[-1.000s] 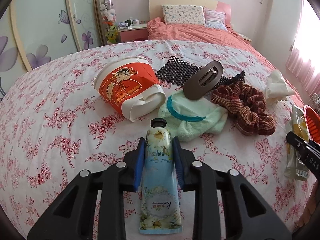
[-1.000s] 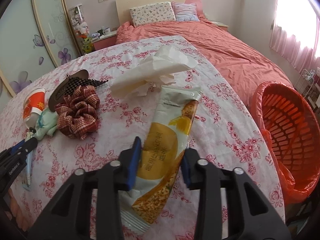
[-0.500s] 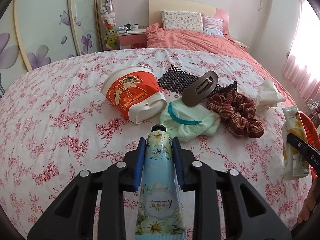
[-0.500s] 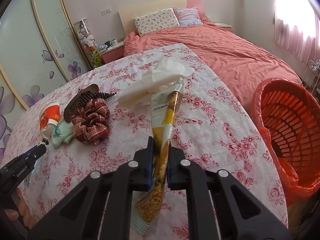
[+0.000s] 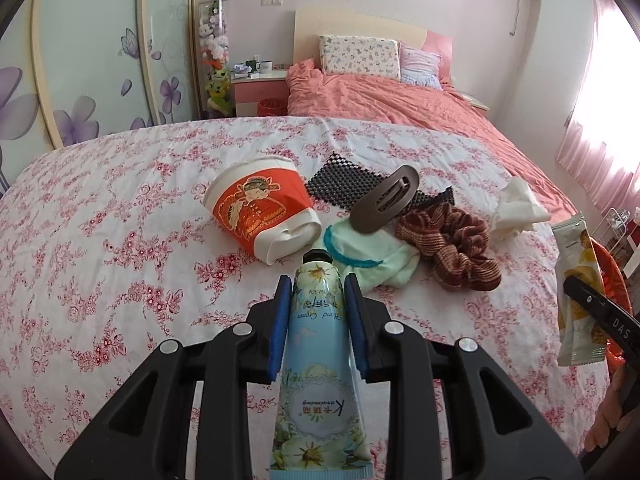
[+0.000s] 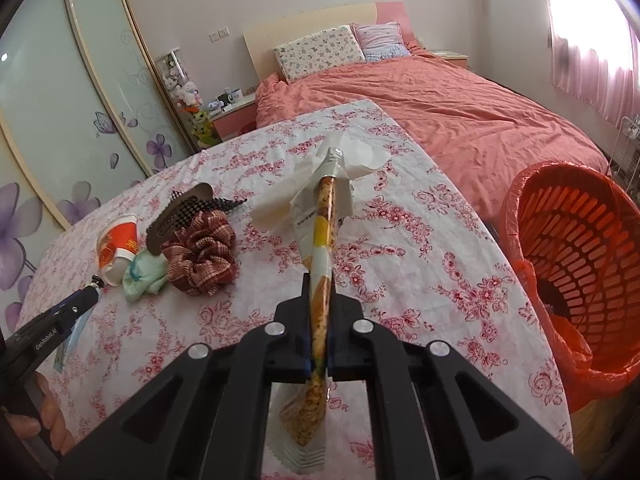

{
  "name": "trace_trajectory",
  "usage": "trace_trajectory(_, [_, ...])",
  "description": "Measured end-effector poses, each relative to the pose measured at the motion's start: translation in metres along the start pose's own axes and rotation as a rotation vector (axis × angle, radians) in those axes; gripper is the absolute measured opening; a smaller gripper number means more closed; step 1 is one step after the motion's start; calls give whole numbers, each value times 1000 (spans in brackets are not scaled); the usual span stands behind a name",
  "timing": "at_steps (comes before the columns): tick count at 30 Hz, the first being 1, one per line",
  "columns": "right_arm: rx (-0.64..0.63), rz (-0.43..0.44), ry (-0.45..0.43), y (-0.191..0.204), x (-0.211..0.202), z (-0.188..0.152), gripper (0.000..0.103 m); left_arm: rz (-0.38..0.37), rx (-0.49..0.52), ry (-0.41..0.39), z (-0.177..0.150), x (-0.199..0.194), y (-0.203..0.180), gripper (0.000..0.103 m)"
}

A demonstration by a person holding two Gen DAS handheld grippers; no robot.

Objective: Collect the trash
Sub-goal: 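Carry wrapper with right tool into orange basket while left tool drops tube there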

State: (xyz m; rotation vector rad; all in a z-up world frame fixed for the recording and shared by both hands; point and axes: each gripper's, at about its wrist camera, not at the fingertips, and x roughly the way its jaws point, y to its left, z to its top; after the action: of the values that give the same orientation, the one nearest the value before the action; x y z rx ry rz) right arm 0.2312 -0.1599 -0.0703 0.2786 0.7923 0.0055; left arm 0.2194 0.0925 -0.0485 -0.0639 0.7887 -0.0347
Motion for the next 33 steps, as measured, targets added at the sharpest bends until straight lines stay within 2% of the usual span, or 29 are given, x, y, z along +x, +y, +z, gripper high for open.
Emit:
trace_trajectory(7, [30, 38, -54, -6, -26, 11, 5, -38, 14, -32, 9, -14, -15, 28])
trace_trajectory(16, [70, 15, -169, -34, -78, 30, 5, -160, 54, -109, 25, -43, -61, 28])
trace_trajectory(24, [123, -76, -271, -82, -123, 40, 6, -292, 161, -160, 32, -63, -132, 28])
trace_trajectory(33, [226, -146, -299, -153, -139, 39, 6, -450, 279, -149, 28, -58, -228, 28])
